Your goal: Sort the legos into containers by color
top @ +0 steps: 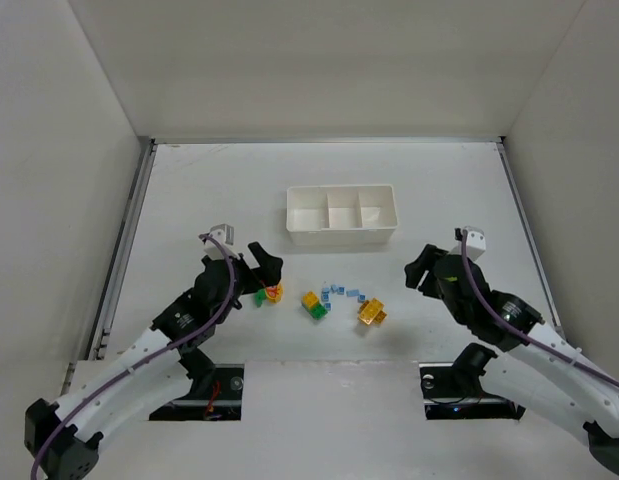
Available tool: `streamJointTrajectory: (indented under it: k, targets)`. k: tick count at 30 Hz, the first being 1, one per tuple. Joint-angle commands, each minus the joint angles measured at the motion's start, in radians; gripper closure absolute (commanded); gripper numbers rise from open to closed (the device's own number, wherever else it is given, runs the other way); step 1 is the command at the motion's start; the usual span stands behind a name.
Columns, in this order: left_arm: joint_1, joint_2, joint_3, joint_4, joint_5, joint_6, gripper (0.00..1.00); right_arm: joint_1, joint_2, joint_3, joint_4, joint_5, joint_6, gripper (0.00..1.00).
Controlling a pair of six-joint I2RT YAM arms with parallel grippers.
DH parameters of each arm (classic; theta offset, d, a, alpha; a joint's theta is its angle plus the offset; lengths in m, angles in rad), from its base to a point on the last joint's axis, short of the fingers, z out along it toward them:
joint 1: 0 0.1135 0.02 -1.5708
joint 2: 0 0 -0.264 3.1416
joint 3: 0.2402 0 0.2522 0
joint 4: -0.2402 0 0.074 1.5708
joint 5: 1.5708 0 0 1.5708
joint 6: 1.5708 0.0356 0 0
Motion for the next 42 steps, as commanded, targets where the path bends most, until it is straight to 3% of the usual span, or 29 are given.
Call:
streamJointTrajectory:
  k: [1, 5, 7, 11, 14, 15, 16, 17, 18, 20, 22, 25, 30, 34, 42]
  targets:
    - [-0.015, 0.054, -0.013, 0.143, 0.008, -0.008, 0.00, 0.005, -0.029, 0.007, -0.035, -0.021, 0.003, 0.34]
    - [-0.058, 0.192, 0.008, 0.355, -0.001, 0.012, 0.00, 0.033, -0.021, 0.033, -0.053, -0.059, -0.004, 0.68]
    - [-0.066, 0.281, 0.039, 0.427, -0.015, 0.023, 0.00, 0.051, 0.000, 0.038, -0.055, -0.079, 0.003, 0.77]
    - [-0.075, 0.352, 0.068, 0.488, -0.055, 0.037, 0.00, 0.129, 0.057, 0.050, -0.044, -0.081, 0.029, 0.73]
    - [-0.064, 0.333, 0.067, 0.502, -0.080, 0.040, 0.00, 0.202, 0.126, 0.076, -0.036, -0.058, 0.060, 0.52]
    - [-0.054, 0.324, 0.067, 0.508, -0.078, 0.061, 0.18, 0.228, 0.156, 0.087, -0.030, -0.053, 0.062, 0.47]
    - [-0.040, 0.312, 0.062, 0.504, -0.078, 0.084, 0.44, 0.257, 0.190, 0.102, -0.018, -0.053, 0.062, 0.45]
    - [-0.031, 0.300, 0.056, 0.493, -0.081, 0.094, 0.60, 0.292, 0.228, 0.122, 0.002, -0.052, 0.054, 0.44]
    - [-0.020, 0.284, 0.044, 0.478, -0.087, 0.095, 0.68, 0.329, 0.273, 0.142, 0.026, -0.052, 0.048, 0.44]
    - [0.015, 0.252, 0.024, 0.435, -0.094, 0.091, 0.74, 0.399, 0.385, 0.197, 0.097, -0.059, 0.002, 0.45]
    - [0.048, 0.232, 0.011, 0.407, -0.095, 0.080, 0.72, 0.433, 0.486, 0.243, 0.166, -0.073, -0.059, 0.51]
    - [0.107, 0.221, 0.001, 0.387, -0.089, 0.057, 0.61, 0.440, 0.621, 0.280, 0.282, -0.096, -0.136, 0.51]
    - [0.170, 0.243, -0.016, 0.389, -0.017, 0.032, 0.50, 0.389, 0.776, 0.274, 0.462, -0.209, -0.277, 0.33]
    - [0.207, 0.261, -0.042, 0.442, 0.049, 0.032, 0.49, 0.348, 0.883, 0.315, 0.507, -0.344, -0.361, 0.31]
    - [0.240, 0.260, -0.058, 0.459, 0.094, 0.023, 0.49, 0.335, 0.977, 0.343, 0.527, -0.417, -0.406, 0.32]
